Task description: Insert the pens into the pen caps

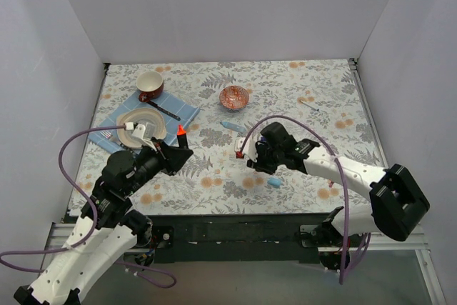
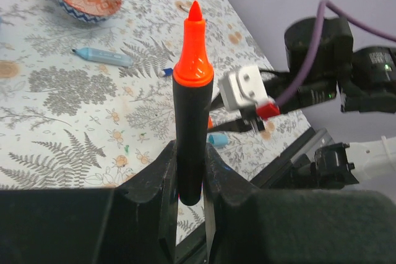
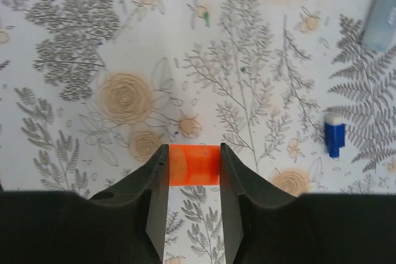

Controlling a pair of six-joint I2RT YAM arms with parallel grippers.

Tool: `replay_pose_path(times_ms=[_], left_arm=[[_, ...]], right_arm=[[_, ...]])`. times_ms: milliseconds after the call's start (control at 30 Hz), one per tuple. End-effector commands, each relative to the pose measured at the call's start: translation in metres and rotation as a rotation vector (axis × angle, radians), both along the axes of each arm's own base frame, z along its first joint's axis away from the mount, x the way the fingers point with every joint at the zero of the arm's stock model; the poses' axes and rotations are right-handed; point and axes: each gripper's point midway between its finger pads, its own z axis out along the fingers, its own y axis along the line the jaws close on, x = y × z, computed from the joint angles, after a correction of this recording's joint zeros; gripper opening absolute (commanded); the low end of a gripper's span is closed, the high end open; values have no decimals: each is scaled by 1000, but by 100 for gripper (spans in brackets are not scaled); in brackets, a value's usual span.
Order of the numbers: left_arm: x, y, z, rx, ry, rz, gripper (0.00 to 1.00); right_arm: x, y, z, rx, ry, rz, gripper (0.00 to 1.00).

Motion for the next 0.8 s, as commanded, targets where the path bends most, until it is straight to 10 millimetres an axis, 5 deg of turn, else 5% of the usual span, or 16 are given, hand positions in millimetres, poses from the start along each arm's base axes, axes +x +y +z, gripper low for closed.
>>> replay_pose_path(times_ms=[0,167,633,700,767], left_arm=[[8,29,17,-32,-48,171,0],[10,46,25,-67,-78,261,0],[10,55,28,-78,-88,301,0],[10,55,28,-79,-87,303,0],[9,56,29,-81,-89,303,0]], right_arm=[[-25,20,7,36,-75,169,6],[-43,27,-9,-33,-116,271,9],[-53,40,-43,-220,-61,366,21],[-52,42,-44,-238,-48,365,27],[-53,44,-44,-256,-41,372,47]])
